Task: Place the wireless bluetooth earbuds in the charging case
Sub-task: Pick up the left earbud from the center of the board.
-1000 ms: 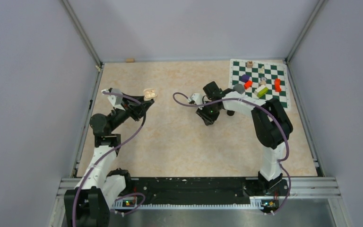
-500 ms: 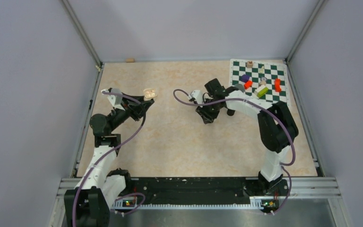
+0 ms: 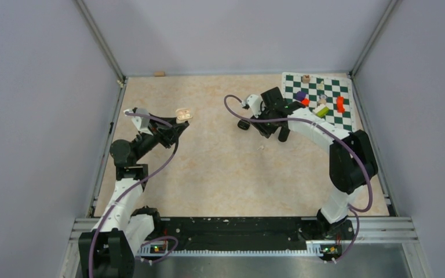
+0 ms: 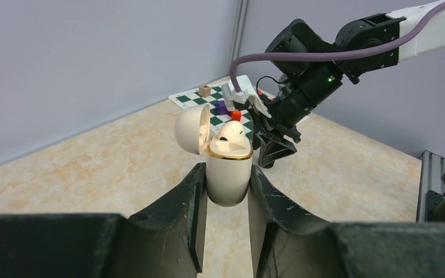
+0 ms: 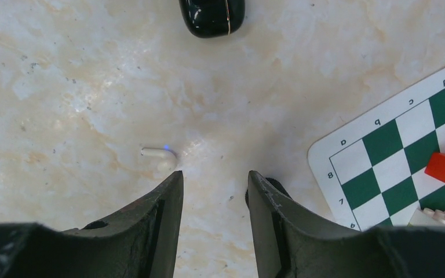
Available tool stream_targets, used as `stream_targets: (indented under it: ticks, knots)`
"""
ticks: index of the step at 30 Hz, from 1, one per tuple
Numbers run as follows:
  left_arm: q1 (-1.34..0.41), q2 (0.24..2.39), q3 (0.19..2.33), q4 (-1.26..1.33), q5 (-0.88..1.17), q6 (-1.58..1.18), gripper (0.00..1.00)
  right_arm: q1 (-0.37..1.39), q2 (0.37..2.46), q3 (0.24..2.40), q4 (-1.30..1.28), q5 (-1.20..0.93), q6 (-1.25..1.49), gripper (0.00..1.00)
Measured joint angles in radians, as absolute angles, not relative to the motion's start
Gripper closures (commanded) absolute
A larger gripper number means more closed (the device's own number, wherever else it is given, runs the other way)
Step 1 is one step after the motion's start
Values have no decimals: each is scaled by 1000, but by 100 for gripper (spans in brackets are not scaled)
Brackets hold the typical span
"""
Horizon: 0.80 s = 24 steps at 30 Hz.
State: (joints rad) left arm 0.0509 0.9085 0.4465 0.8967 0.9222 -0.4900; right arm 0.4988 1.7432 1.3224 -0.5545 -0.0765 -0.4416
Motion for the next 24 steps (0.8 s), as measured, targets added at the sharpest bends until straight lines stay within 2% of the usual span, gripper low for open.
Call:
stream_targets:
  ticks: [11,24]
  knots:
    - [51,908,447,897,923,-496,100,499,1802,1324,-580,-1,-384,62]
    - [51,908,447,901,923,-500,100,499,1881,1332,-629,-77,-319,63]
